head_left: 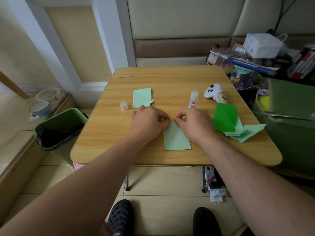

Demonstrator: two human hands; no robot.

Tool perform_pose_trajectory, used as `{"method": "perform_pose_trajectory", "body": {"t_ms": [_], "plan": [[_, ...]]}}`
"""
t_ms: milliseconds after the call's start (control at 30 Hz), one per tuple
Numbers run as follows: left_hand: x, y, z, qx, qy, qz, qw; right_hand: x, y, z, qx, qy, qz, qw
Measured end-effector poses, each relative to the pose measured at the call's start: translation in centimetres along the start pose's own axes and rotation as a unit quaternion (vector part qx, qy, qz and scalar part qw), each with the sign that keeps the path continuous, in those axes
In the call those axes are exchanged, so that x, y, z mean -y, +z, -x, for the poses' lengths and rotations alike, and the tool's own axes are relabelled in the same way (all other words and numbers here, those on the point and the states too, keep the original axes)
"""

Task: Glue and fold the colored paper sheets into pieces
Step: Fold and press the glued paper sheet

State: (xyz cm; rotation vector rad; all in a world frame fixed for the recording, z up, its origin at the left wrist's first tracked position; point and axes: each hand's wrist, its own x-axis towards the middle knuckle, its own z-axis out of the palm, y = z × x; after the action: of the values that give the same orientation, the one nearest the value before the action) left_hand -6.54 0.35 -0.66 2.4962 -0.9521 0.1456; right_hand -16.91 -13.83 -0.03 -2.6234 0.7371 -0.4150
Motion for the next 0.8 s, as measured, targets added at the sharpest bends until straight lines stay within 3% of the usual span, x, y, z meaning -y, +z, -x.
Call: {"method": "perform_pose_trajectory", "body": {"t_ms": [300, 533, 800], "plan": [[1.4, -0.6, -0.1, 0.001, -0.014, 0.014, 1.000, -1.7, -0.9, -0.3, 0.000, -0.014, 0.011, 1.000], [1.4, -0.9, 0.3, -0.024, 0.034, -0.006, 0.999, -1.6, -1.4, -0.3, 0.010, -0.055, 0.059, 0.997], [1.8, -2.1, 1.1, 0.084, 0.142, 0.059, 0.984, -2.6, -2.6, 0.5, 0.067, -0.043, -0.028, 0.996]]}}
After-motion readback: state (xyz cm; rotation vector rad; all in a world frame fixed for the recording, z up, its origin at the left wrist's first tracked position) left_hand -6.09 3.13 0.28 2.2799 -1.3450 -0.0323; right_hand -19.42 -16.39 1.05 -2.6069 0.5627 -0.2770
